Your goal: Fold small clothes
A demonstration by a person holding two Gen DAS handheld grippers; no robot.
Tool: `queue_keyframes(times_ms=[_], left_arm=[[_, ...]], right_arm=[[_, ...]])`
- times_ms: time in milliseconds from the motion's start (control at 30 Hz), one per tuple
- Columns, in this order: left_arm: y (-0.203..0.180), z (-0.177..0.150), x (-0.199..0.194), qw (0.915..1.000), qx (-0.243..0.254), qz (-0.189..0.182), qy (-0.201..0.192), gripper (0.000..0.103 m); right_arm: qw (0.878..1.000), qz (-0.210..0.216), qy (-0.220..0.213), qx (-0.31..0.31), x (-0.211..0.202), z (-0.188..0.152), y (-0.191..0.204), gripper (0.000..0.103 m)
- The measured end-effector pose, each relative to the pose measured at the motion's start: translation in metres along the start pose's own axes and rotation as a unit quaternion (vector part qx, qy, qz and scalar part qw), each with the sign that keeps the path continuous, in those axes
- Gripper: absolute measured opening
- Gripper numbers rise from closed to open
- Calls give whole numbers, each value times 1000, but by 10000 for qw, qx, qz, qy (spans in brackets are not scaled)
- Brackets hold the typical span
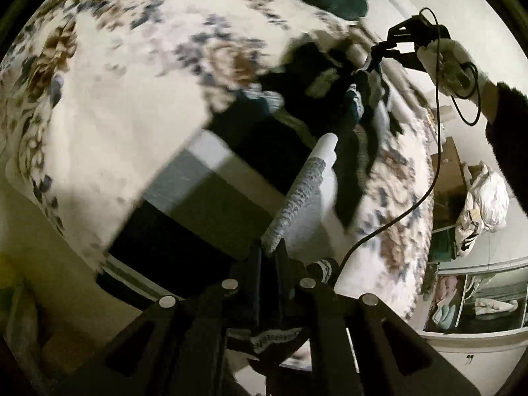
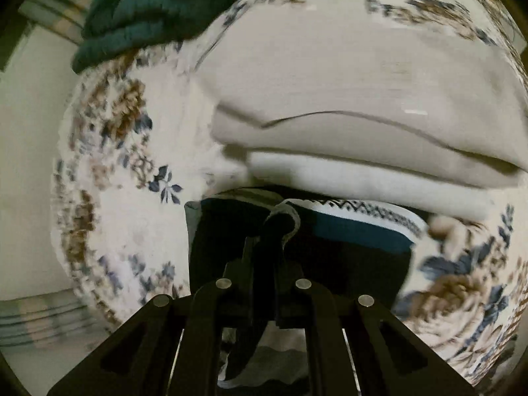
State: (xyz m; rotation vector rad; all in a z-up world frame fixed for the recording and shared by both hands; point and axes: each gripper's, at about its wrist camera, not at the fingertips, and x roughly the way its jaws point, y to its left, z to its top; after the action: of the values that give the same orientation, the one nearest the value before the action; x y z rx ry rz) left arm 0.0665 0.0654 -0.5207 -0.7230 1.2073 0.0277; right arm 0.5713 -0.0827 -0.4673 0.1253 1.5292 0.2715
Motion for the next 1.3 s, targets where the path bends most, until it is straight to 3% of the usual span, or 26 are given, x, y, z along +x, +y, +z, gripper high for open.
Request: queue_keyframes(times_ms=[67, 200, 267, 333, 400, 467, 567, 600, 800, 900, 1033, 1100, 1200, 1300], left_arm=[[28, 10, 14, 9994, -130, -176, 257, 6], [97, 11, 39, 9961, -416, 292, 725, 6], [132, 5, 40, 9932, -563, 493, 893, 6], [154, 0, 34, 9903, -696, 674, 993, 6], [161, -2, 22, 9900, -697, 762, 960, 7], [156, -2, 16, 9904, -669, 762, 943, 16], [133, 1, 9, 9929, -700, 487, 828, 50], [120, 2, 8, 9942, -702, 324, 749, 54], [41, 5, 35, 9959, -550, -188, 690, 56], [9, 0, 64, 9958, -533, -117, 738, 56], [-20, -16, 97, 9958, -160, 509, 739, 56], [-20, -25, 103, 9913, 52, 1118, 688, 55], [16, -39, 89, 9810, -253, 1792, 695, 55], [74, -56, 54, 9707, -866, 2129, 705, 56]], right_arm=[[9997, -252, 34, -53, 31, 6, 25, 8], [9989, -420, 220, -1, 76, 6, 46, 12], [9988, -275, 385, 92, 89, -1, 44, 20], [9981, -57, 572, 207, 90, -11, 40, 46], [9966, 248, 744, 234, 84, -29, 38, 52], [9951, 476, 859, 63, 72, -56, 38, 52], [9937, 569, 952, -138, 52, -101, 31, 57], [9936, 535, 977, -195, 46, -121, 24, 57], [9944, -3, 948, -457, 35, -216, -19, 62], [9945, -156, 990, -310, 47, -254, -50, 62], [9948, -190, 989, 163, 62, -296, -90, 62], [9940, -122, 1008, 402, 66, -309, -106, 62], [9930, -97, 1029, 578, 68, -324, -123, 62], [9925, -21, 1046, 626, 64, -332, -131, 62]])
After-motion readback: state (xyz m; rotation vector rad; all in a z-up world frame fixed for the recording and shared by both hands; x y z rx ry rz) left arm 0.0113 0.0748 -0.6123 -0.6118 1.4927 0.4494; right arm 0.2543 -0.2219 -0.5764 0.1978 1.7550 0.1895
